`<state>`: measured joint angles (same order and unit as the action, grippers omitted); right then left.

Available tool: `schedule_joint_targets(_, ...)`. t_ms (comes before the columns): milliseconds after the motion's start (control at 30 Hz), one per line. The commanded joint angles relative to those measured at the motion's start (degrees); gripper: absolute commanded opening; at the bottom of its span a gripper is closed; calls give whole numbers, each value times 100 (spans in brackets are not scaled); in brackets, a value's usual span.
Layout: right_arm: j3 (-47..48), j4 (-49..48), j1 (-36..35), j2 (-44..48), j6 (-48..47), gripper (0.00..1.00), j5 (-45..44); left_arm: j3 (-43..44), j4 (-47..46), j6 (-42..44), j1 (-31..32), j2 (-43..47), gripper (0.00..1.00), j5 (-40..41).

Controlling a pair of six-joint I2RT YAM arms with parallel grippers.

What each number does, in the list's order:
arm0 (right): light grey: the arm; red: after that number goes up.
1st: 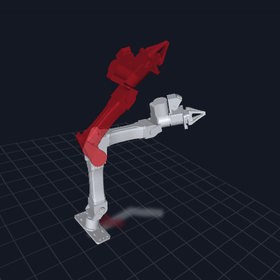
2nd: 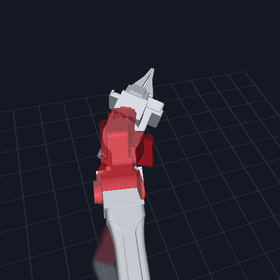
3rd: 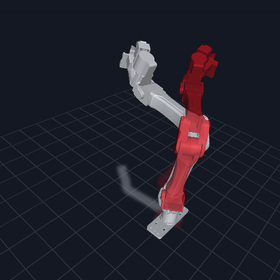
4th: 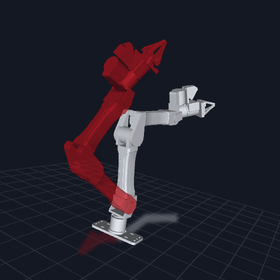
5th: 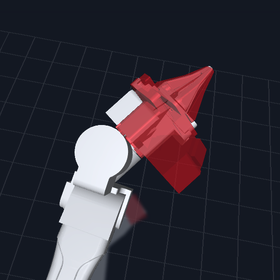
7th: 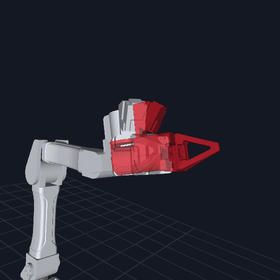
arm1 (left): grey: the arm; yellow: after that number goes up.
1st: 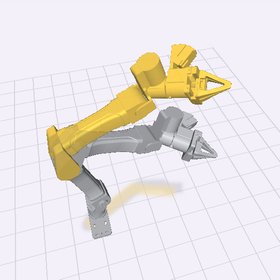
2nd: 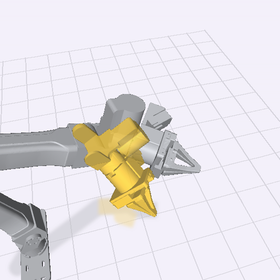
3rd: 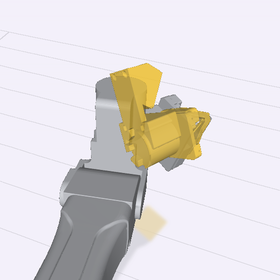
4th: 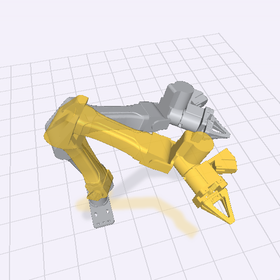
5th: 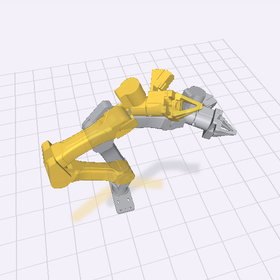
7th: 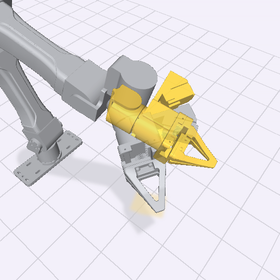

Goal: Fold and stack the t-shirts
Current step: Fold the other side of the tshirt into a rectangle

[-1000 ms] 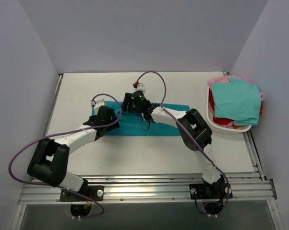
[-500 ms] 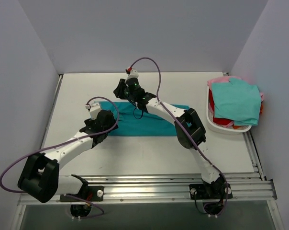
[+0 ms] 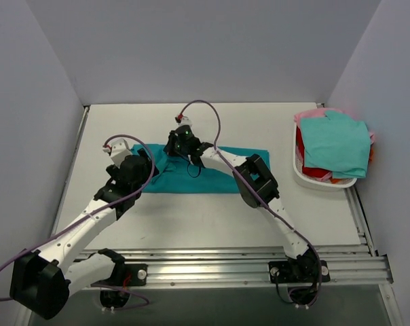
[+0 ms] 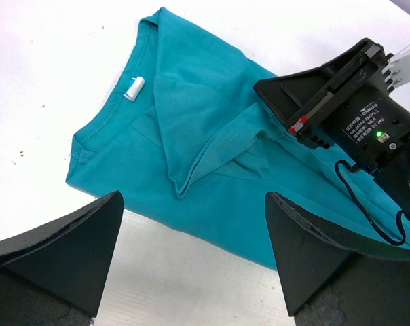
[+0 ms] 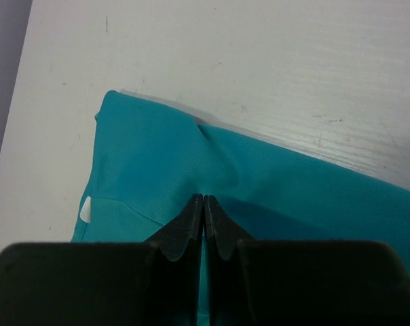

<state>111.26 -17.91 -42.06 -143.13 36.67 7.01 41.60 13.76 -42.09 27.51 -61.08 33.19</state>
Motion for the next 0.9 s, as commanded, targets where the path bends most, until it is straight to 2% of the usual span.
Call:
schedule_joint_targets(0,-60,-239,-39,206,130,1,143,23,4,113,-79,35,94,30)
schedule_joint_targets(433,-1712,-599,-74,1322,139,0,56,-56,-251,139,-255,-212,94,-146)
schedule_joint_targets(833,-2924,-529,-477,2394,-63,0,-129,-109,-838,227,-386,-624,94,-313)
schedule_joint_targets(867,-3030,-520,-513,2543,-89,4,-173,-91,-988,340,-465,-703,94,-400)
